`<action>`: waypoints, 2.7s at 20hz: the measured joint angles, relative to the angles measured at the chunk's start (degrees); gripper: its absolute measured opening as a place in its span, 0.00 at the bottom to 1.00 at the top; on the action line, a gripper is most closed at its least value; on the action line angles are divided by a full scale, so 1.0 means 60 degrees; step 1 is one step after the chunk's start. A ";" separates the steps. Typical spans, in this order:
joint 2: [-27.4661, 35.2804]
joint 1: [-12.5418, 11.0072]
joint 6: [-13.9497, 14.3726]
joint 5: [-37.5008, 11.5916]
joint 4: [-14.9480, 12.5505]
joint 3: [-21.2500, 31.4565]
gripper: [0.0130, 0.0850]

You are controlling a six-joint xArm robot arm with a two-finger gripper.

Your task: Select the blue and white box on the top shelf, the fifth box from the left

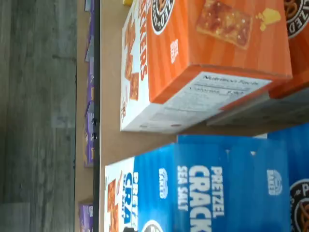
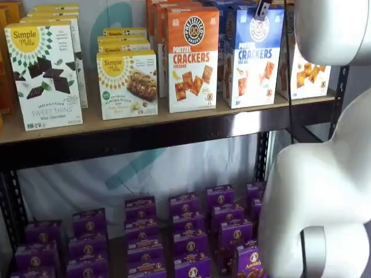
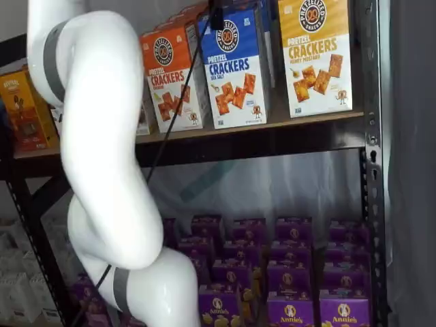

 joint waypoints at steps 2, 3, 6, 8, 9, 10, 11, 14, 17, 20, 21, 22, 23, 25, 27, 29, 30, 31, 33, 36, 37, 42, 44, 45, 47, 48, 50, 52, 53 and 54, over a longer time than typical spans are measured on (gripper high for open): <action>0.0104 -0.0026 -0.0048 0.0020 -0.0056 -0.0090 1.00; 0.0139 -0.0028 -0.0070 0.0017 -0.0096 -0.0111 1.00; 0.0317 0.0002 -0.0117 0.0154 -0.0297 -0.0273 1.00; 0.0404 0.0026 -0.0126 0.0233 -0.0381 -0.0351 1.00; 0.0437 0.0041 -0.0128 0.0241 -0.0416 -0.0362 1.00; 0.0464 0.0063 -0.0127 0.0240 -0.0453 -0.0364 1.00; 0.0490 0.0089 -0.0123 0.0246 -0.0499 -0.0372 1.00; 0.0586 0.0172 -0.0094 0.0347 -0.0650 -0.0443 1.00; 0.0706 0.0283 -0.0046 0.0549 -0.0845 -0.0578 1.00; 0.0788 0.0367 0.0002 0.0771 -0.0979 -0.0685 1.00; 0.0798 0.0392 0.0016 0.0832 -0.1022 -0.0699 1.00; 0.0799 0.0415 0.0027 0.0881 -0.1059 -0.0700 1.00; 0.0784 0.0435 0.0035 0.0908 -0.1093 -0.0673 1.00; 0.0727 0.0478 0.0047 0.0947 -0.1173 -0.0588 1.00; 0.0670 0.0503 0.0053 0.0982 -0.1225 -0.0500 1.00; 0.0582 0.0517 0.0055 0.0981 -0.1246 -0.0357 1.00; 0.0522 0.0534 0.0059 0.0954 -0.1266 -0.0251 1.00; 0.0465 0.0549 0.0063 0.0911 -0.1280 -0.0151 1.00; 0.0368 0.0575 0.0074 0.0816 -0.1292 0.0019 1.00; 0.0248 0.0583 0.0088 0.0681 -0.1240 0.0232 1.00; 0.0222 0.0583 0.0092 0.0660 -0.1211 0.0278 1.00; 0.0147 0.0558 0.0101 0.0583 -0.1098 0.0394 1.00; 0.0132 0.0558 0.0104 0.0569 -0.1094 0.0407 1.00; 0.0125 0.0560 0.0104 0.0558 -0.1096 0.0415 1.00; 0.0104 0.0564 0.0104 0.0530 -0.1100 0.0441 0.94; 0.0096 0.0564 0.0103 0.0522 -0.1100 0.0451 0.89; 0.0096 0.0561 0.0102 0.0522 -0.1094 0.0449 0.83; 0.0122 0.0554 0.0098 0.0560 -0.1097 0.0407 0.78; 0.0132 0.0553 0.0092 0.0573 -0.1112 0.0392 0.78; 0.0136 0.0547 0.0084 0.0574 -0.1120 0.0387 0.78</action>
